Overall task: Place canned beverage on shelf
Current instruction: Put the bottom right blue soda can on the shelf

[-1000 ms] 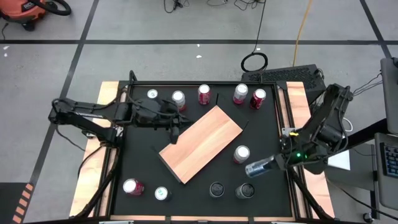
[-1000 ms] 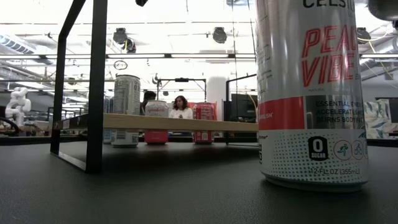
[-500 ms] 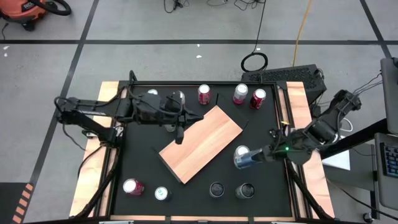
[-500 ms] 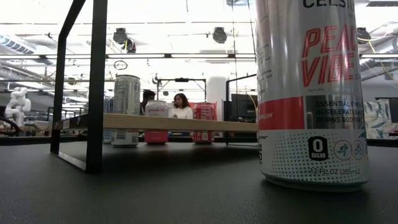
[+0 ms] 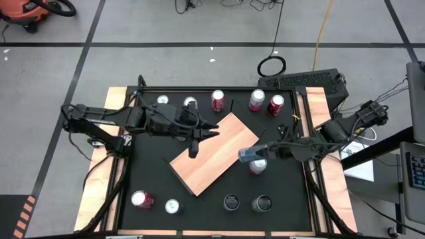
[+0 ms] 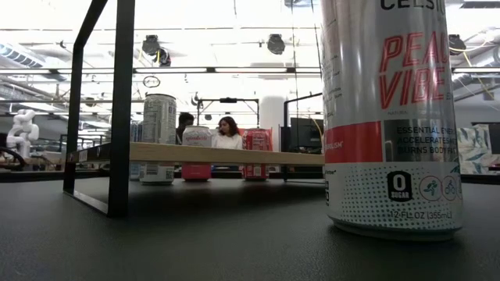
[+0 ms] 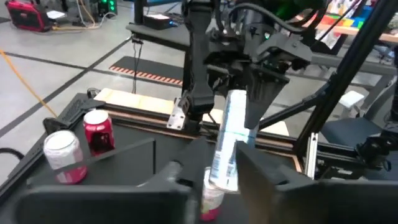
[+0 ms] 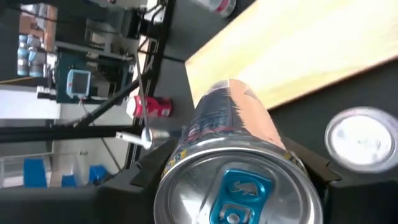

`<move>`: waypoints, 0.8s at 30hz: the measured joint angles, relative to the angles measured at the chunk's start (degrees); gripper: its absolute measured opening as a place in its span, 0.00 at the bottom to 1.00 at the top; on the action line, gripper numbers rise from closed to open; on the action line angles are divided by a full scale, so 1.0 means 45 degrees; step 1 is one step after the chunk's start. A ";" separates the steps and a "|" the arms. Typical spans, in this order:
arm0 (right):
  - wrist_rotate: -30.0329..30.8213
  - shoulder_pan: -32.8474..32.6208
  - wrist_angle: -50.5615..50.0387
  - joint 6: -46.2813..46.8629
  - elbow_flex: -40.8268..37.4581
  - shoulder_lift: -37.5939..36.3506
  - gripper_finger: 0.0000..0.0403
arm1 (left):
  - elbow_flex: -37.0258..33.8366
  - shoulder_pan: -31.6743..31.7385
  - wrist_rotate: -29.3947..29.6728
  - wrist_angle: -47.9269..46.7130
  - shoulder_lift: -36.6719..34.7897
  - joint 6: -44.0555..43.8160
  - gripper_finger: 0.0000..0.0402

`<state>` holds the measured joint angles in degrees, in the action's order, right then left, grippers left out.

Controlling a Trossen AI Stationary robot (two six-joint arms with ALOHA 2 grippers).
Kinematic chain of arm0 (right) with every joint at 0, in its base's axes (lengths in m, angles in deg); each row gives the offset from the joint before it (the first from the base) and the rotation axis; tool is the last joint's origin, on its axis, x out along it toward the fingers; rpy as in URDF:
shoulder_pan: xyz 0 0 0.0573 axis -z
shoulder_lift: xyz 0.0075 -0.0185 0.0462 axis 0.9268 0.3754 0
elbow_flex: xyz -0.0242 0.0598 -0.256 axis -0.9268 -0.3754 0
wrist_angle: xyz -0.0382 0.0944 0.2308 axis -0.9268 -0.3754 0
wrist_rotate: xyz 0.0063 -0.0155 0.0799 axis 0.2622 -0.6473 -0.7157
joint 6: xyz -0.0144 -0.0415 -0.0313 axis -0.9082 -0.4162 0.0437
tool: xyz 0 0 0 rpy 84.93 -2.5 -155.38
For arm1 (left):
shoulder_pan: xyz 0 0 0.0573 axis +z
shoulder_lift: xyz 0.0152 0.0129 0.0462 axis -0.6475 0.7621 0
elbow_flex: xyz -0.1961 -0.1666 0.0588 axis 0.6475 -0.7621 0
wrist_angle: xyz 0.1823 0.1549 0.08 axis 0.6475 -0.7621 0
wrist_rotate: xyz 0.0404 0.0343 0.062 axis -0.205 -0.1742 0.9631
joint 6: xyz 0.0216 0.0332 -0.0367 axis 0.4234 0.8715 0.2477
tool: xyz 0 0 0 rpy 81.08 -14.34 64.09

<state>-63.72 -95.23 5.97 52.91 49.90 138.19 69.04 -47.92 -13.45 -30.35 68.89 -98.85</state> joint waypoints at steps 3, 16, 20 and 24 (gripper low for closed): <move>-0.0008 0.0407 0.0254 -0.0295 0.0005 0.0011 0.51 | 0.0000 -0.0001 0.0262 -0.0720 0.0056 0.0000 0.44; -0.0066 0.1688 0.1562 -0.1539 0.0019 0.0098 0.51 | -0.0005 -0.0427 0.0949 0.0037 0.1180 0.1167 0.70; -0.0069 0.1978 0.2016 -0.1750 0.0019 0.0093 0.51 | -0.0005 -0.0427 0.0911 0.0399 0.1634 0.1447 0.70; -0.0105 0.2147 0.2167 -0.1822 0.0019 0.0093 0.51 | -0.0015 -0.0428 0.0902 0.0531 0.2028 0.2034 0.70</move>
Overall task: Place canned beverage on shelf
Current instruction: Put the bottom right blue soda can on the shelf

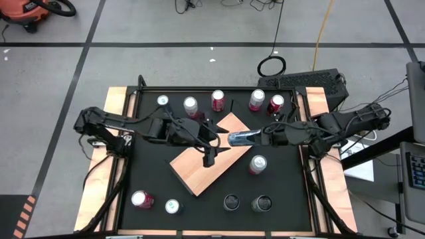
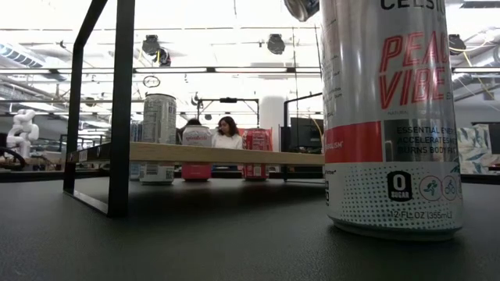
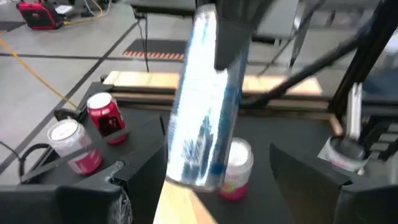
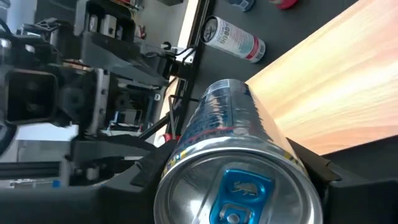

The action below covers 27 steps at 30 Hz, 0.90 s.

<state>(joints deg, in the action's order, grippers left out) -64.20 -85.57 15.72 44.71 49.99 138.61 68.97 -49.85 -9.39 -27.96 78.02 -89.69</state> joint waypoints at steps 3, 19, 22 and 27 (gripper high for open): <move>-0.0009 0.0075 0.0165 -0.0056 0.0000 0.0000 0.51 | 0.0000 -0.0014 0.0024 0.0063 0.0130 0.0384 0.70; -0.0024 0.0642 0.0614 -0.0479 0.0000 0.0005 0.51 | 0.0015 0.0679 0.0393 0.0493 0.0808 0.1703 0.89; -0.0017 0.0724 0.0582 -0.0521 0.0000 0.0005 0.51 | 0.0008 0.0674 0.0398 0.0731 0.1103 0.1850 0.89; -0.0142 0.0771 0.0566 -0.0525 -0.0019 0.0005 0.51 | 0.0004 0.0609 0.0594 0.1064 0.1413 0.1855 0.89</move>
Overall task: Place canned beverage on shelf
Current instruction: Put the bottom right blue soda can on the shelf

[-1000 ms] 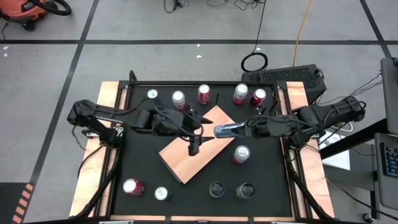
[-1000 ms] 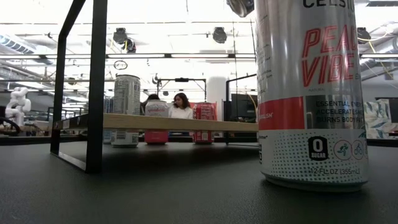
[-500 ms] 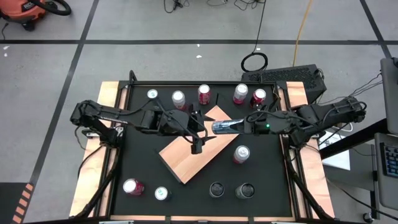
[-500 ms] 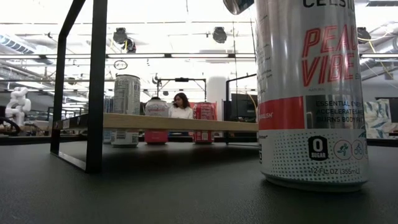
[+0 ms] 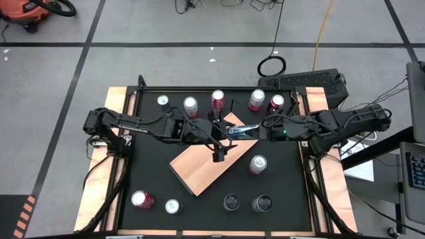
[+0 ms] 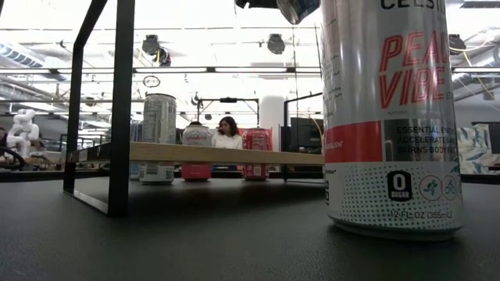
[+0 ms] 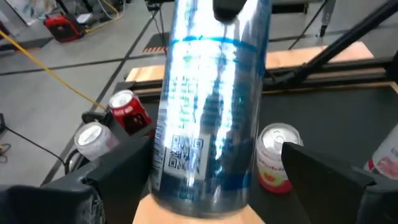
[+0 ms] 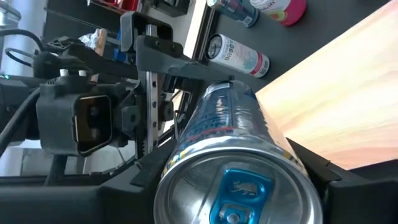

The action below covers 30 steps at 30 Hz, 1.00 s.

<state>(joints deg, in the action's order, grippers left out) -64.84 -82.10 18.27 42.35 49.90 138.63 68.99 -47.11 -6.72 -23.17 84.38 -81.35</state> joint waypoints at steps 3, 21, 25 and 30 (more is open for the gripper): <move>-0.0277 0.0000 0.0012 -0.0001 0.0000 0.0000 0.51 | -0.0004 -0.0026 0.0149 0.0004 0.0071 -0.0008 0.89; -0.0533 0.0049 0.1010 -0.0560 0.0000 0.0000 0.51 | 0.0017 -0.0031 0.0167 0.0372 0.0364 -0.0037 0.82; -0.0558 0.0047 0.0946 -0.0568 0.0000 0.0000 0.51 | 0.0010 -0.0123 0.0239 0.0258 0.0430 -0.0246 0.79; -0.0630 0.0039 0.0943 -0.0620 0.0000 0.0000 0.51 | 0.0007 -0.0360 0.0865 0.0304 0.0425 -0.0251 0.75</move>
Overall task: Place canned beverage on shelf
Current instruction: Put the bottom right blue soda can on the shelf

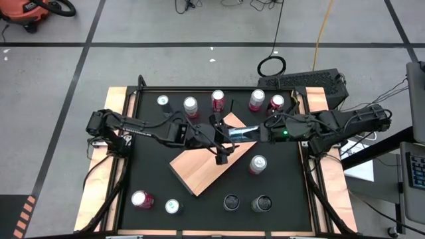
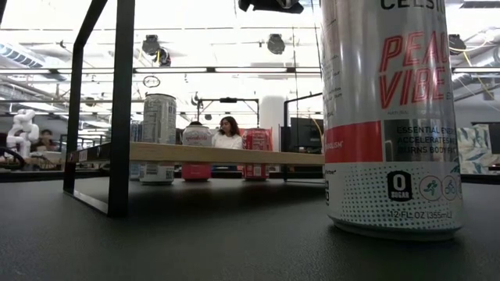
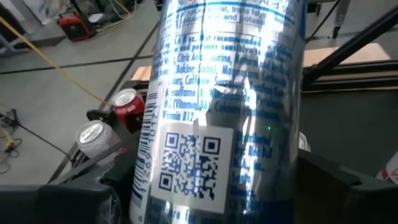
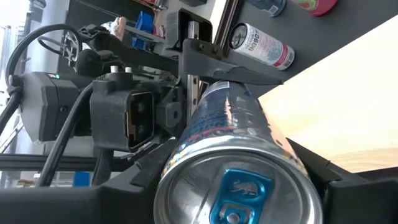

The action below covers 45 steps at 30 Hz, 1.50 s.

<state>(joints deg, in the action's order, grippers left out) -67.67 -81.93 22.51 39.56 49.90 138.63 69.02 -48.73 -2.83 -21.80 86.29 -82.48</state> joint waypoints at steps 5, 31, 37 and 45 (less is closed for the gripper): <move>-0.0011 0.0000 -0.0001 -0.0094 0.0000 0.0000 0.51 | -0.0002 -0.0137 0.0379 0.0007 0.0000 -0.0005 0.72; 0.0121 0.0005 0.0125 -0.1952 0.0012 -0.0042 0.66 | -0.0006 -0.0304 0.0232 0.0132 -0.0117 -0.0637 0.55; -0.0107 0.0015 0.0923 -0.3395 0.0019 -0.0252 0.78 | -0.0011 -0.0346 -0.0714 0.0328 -0.0335 -0.2142 0.55; -0.0175 0.0014 0.2612 -0.6878 0.0024 -0.0868 0.83 | -0.0011 -0.0394 -0.2316 0.0964 -0.0602 -0.3181 0.55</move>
<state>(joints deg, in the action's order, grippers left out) -68.46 -81.86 34.26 8.61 50.01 134.72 68.97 -50.50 -13.25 -17.46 83.58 -96.79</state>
